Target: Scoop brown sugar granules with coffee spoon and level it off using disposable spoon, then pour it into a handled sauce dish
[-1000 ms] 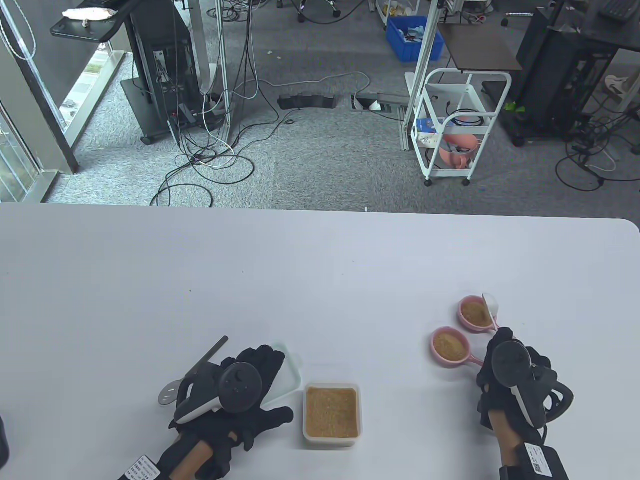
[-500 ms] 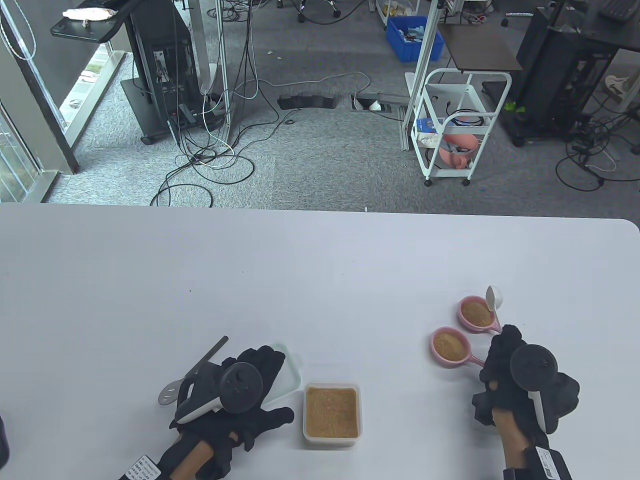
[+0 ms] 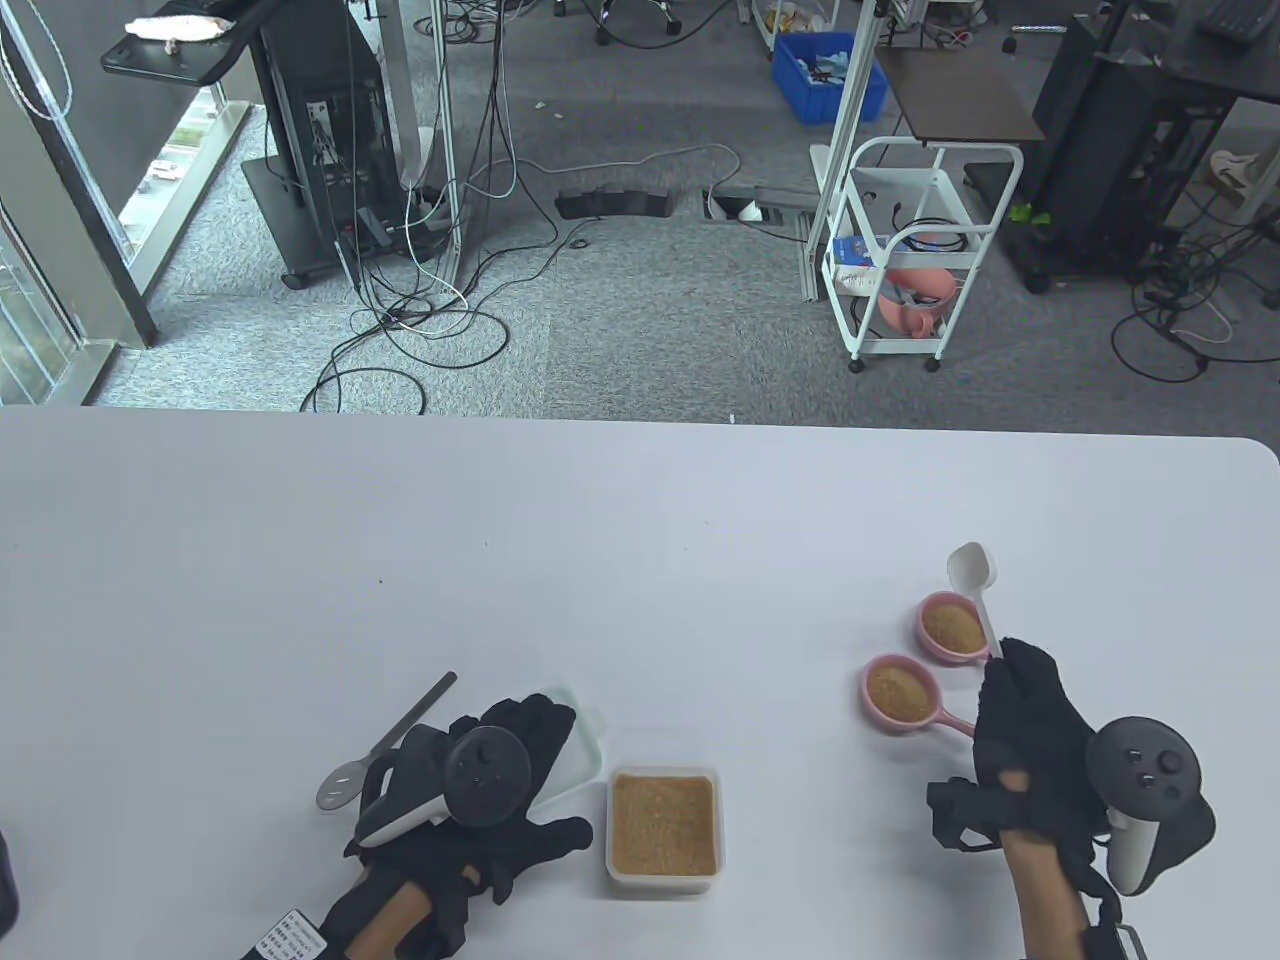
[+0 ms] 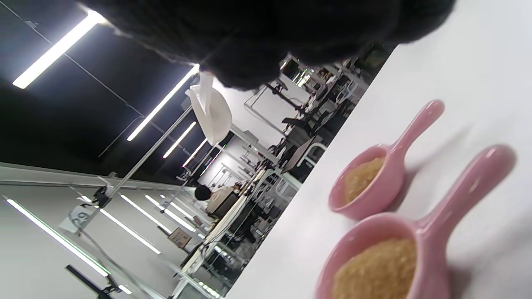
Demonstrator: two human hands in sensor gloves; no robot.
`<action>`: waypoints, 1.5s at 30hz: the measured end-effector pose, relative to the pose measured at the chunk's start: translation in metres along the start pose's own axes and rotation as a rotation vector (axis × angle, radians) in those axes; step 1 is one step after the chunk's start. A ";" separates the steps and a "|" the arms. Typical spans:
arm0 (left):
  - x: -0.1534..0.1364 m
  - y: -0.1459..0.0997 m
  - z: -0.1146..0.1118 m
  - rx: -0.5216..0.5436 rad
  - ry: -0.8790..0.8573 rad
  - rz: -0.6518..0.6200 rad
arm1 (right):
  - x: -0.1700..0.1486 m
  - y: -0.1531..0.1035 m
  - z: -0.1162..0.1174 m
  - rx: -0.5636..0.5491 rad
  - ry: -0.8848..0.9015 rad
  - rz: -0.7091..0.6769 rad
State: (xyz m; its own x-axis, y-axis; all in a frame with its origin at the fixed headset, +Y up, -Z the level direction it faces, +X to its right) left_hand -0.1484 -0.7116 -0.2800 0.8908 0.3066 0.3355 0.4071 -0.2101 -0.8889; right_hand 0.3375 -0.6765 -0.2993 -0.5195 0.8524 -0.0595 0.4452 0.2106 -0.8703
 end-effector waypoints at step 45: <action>0.029 0.006 -0.020 -0.070 0.000 -0.132 | 0.077 -0.072 0.099 0.993 -0.036 -0.392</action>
State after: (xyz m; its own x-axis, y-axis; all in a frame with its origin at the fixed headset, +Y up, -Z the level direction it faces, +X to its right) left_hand -0.1159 -0.7221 -0.2689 0.8284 0.3363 0.4480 0.5339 -0.2321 -0.8131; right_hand 0.1931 -0.6736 -0.2893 -0.5262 0.7916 0.3106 -0.5427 -0.0315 -0.8393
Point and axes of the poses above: the tracker on the back of each hand, its own x axis roughly to the thumb side, its own y axis roughly from the wrist to the fingertips, z = x × y, the point moved 1 cm from there along y, roughly from the wrist to the fingertips
